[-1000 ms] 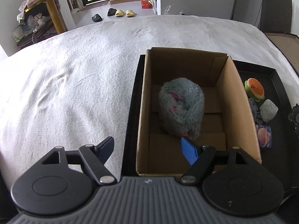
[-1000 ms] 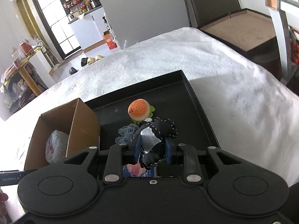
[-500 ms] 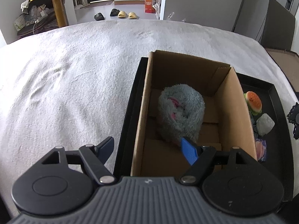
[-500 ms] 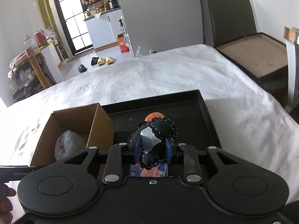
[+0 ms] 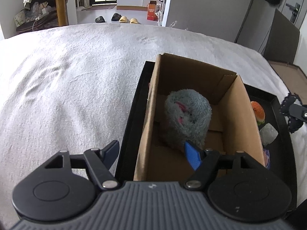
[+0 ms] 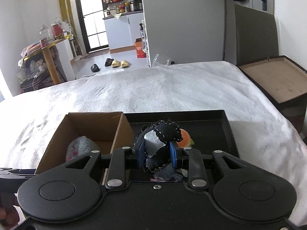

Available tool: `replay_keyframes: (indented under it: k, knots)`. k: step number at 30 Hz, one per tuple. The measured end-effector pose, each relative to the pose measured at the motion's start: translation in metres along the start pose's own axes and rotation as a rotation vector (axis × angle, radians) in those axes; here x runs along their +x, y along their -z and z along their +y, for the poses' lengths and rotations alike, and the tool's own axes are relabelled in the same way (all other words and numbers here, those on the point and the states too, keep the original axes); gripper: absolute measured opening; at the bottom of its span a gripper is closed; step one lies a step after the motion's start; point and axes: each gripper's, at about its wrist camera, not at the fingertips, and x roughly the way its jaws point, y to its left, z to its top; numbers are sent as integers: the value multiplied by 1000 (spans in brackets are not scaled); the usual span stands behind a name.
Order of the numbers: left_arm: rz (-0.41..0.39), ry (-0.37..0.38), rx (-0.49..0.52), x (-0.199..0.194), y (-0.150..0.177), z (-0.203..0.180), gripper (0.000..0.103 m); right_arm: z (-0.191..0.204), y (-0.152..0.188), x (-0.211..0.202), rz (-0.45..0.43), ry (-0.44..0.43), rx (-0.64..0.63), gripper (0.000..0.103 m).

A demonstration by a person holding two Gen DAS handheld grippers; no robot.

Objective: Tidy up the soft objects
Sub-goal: 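Carry the black-and-white item with the right gripper into the box and release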

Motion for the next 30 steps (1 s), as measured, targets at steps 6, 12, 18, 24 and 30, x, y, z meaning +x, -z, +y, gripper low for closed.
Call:
replay_keyframes:
  k: [6, 12, 18, 24, 30]
  knots:
    - [-7, 28, -35, 3, 2, 11, 41, 20, -4, 9, -7, -17, -39, 27]
    - [21, 36, -59, 15, 3, 21, 13, 38, -10, 17, -12, -33, -64, 27]
    - [1, 34, -76, 11, 7, 28, 13, 60, -9, 30, 7, -60, -108, 28]
    - [8, 44, -82, 12, 6, 29, 14, 74, -10, 42, 18, -60, -131, 28]
    - [29, 43, -90, 13, 4, 30, 17, 78, -12, 50, 34, -44, -156, 39]
